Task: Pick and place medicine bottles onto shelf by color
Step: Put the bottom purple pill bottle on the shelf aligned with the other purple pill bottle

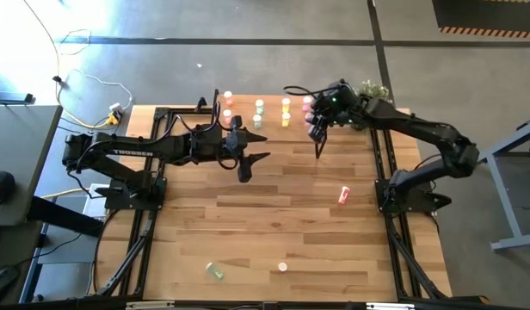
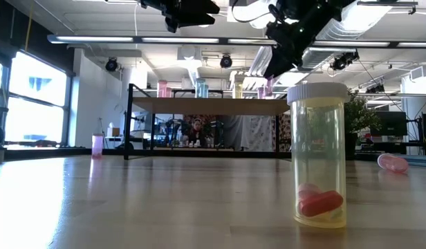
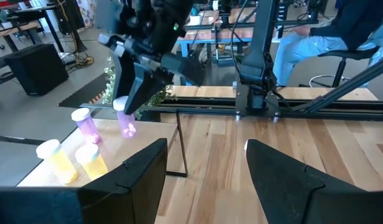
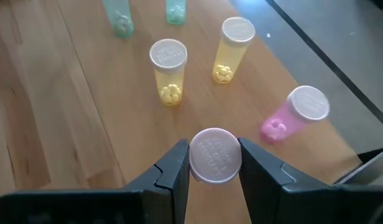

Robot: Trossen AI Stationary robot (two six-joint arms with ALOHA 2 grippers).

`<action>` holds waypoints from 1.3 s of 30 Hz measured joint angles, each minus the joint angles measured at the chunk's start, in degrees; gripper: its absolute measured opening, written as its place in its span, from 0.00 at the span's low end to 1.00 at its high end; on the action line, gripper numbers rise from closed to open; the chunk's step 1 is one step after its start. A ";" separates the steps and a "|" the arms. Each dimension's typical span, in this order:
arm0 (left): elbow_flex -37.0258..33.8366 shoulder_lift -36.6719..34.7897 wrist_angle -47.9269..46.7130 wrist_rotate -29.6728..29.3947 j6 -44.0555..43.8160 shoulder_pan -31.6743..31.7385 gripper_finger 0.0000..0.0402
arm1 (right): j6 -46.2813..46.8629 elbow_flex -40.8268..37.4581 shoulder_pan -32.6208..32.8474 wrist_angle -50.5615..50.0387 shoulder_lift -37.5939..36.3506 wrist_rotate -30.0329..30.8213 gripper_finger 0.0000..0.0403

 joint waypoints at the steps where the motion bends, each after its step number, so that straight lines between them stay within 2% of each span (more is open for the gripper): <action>1: 0.00 0.00 0.00 0.00 0.00 0.00 0.53 | -0.10 0.00 0.00 0.16 0.41 -0.03 0.26; 26: 0.00 0.02 -0.02 0.04 0.00 0.00 0.53 | -1.34 0.04 -0.04 0.81 3.86 1.56 0.26; 39: 0.00 0.02 -0.02 0.04 0.00 0.00 0.53 | -0.96 0.04 0.09 0.17 3.99 1.66 0.37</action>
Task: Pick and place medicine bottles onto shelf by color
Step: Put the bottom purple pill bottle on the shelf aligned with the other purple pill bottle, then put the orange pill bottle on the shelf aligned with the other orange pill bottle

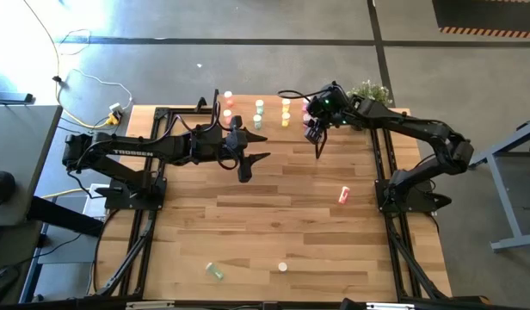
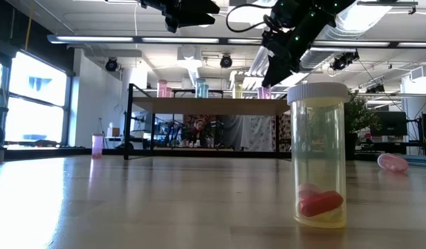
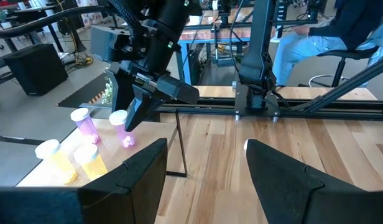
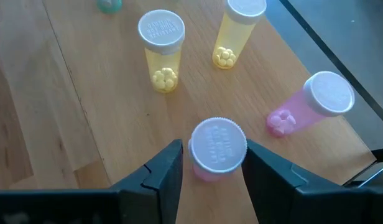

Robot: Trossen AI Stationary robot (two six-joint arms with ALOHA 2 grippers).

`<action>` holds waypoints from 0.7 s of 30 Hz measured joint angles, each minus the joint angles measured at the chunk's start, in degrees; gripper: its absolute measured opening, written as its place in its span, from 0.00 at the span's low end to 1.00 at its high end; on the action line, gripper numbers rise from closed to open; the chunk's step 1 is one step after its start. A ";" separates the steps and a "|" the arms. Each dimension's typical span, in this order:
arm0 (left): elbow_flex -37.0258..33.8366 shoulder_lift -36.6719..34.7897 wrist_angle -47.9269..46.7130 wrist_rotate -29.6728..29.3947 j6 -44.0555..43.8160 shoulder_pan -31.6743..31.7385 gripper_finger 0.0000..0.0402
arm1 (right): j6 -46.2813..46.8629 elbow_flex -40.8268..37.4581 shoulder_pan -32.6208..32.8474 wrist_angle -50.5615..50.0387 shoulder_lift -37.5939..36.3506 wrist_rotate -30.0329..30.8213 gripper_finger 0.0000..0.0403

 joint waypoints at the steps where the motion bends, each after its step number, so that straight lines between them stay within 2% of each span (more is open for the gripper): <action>1: 0.00 0.00 0.00 0.00 0.00 0.00 0.53 | 0.01 0.00 0.00 0.00 0.00 -0.01 0.37; 10: 0.00 0.00 0.00 0.12 -0.02 0.42 0.53 | -0.18 1.99 0.02 -0.79 -0.24 0.00 0.38; 21: 0.00 0.00 -0.78 0.13 -0.07 1.84 0.53 | -0.97 7.54 0.02 -7.22 -0.24 1.46 0.38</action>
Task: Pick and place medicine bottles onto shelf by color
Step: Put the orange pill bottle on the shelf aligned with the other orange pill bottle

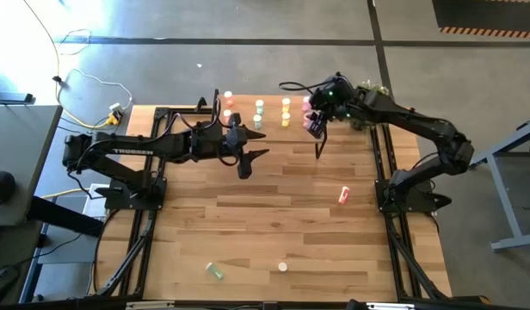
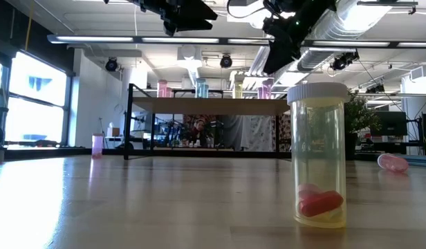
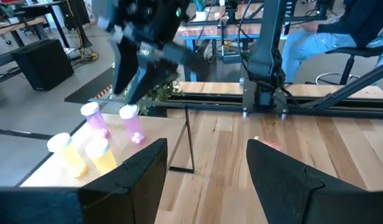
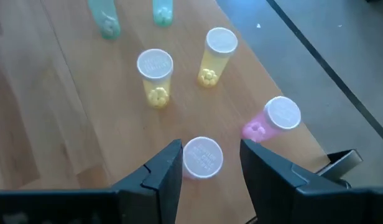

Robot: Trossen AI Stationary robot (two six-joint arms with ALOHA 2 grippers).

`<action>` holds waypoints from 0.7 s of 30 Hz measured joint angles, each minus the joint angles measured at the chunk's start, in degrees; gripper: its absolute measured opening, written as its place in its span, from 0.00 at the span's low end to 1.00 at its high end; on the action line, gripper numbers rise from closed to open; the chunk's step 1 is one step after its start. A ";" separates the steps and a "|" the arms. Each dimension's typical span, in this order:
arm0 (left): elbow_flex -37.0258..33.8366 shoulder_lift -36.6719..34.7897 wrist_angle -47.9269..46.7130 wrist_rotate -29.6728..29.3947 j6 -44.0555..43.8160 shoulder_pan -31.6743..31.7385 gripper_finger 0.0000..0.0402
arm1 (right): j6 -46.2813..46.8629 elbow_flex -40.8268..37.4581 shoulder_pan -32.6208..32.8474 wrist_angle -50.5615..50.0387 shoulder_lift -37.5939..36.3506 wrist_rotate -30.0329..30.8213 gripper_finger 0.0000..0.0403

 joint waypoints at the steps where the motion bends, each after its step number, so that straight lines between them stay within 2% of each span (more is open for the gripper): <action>1: 0.00 -0.24 -0.54 0.01 -0.10 0.24 0.53 | 0.71 0.77 0.00 -0.98 0.00 0.00 0.38; 5: 0.13 -2.25 -4.24 -0.10 -2.20 1.40 0.53 | 5.74 4.37 0.00 -7.06 0.00 -0.66 0.38; 12: 0.11 -7.04 -13.16 -0.12 -3.98 3.09 0.53 | 18.59 6.41 0.90 -17.46 -0.36 -9.64 0.38; 21: 0.02 -13.79 -18.95 -0.11 -3.49 3.52 0.53 | 37.16 6.34 10.72 -25.88 -0.52 -10.26 0.37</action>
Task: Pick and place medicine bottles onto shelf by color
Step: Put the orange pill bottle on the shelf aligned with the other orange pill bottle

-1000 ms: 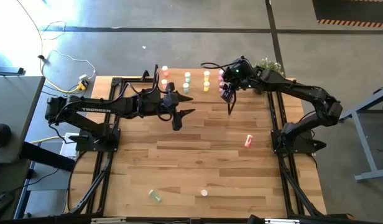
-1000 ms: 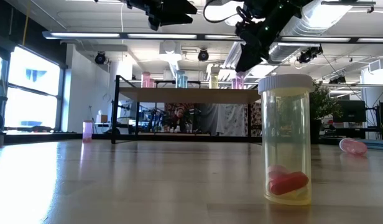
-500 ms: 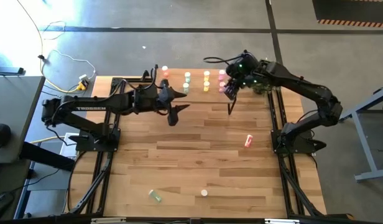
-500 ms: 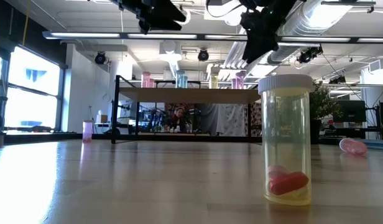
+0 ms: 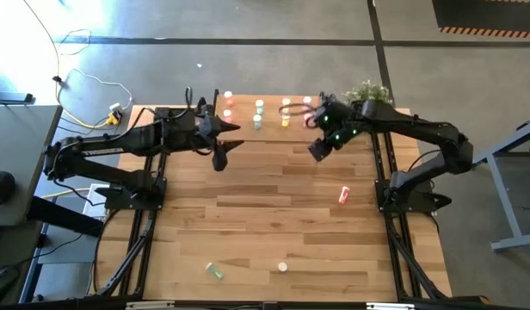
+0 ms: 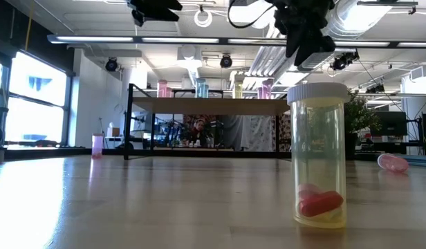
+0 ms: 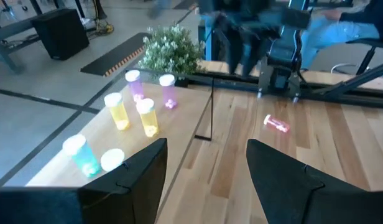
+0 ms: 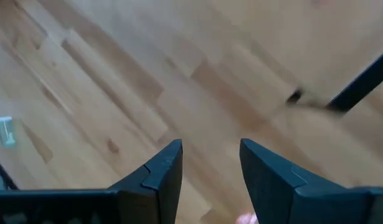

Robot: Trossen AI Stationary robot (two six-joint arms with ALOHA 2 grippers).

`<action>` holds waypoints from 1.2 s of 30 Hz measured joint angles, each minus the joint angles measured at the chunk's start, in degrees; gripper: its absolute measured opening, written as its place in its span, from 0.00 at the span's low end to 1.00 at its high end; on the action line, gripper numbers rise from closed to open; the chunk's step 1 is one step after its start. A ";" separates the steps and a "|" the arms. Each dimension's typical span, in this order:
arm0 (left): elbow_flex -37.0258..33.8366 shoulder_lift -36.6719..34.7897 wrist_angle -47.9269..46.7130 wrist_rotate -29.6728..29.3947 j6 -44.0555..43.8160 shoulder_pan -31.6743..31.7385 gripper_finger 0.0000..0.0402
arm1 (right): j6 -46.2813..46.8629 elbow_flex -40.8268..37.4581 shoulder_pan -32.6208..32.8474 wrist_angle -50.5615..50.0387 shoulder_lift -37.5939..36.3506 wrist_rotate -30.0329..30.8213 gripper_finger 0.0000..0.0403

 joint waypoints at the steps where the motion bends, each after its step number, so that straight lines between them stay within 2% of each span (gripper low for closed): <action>1: 0.00 -0.68 -0.15 0.03 0.00 0.00 0.53 | 1.87 0.00 1.62 -0.68 0.00 0.42 0.37; 11: 0.00 -4.68 -1.36 0.19 1.00 0.00 0.53 | 23.71 -0.23 15.59 -11.75 -0.01 9.35 0.37; 14: 0.00 -4.86 -1.51 0.29 1.50 -0.11 0.53 | 30.61 -2.88 18.64 -12.86 -0.36 10.15 0.37; 24: 0.00 -4.90 -3.63 0.85 1.60 -0.15 0.53 | 52.12 -17.05 25.45 -8.28 -4.22 8.06 0.37; 30: 0.00 -4.90 -3.52 0.90 1.62 -0.15 0.53 | 60.26 -24.94 26.84 -3.73 -5.79 8.81 0.37; 36: 0.00 -4.90 -3.50 0.90 1.63 -0.20 0.53 | 62.83 -33.11 27.27 4.34 -5.92 9.84 0.37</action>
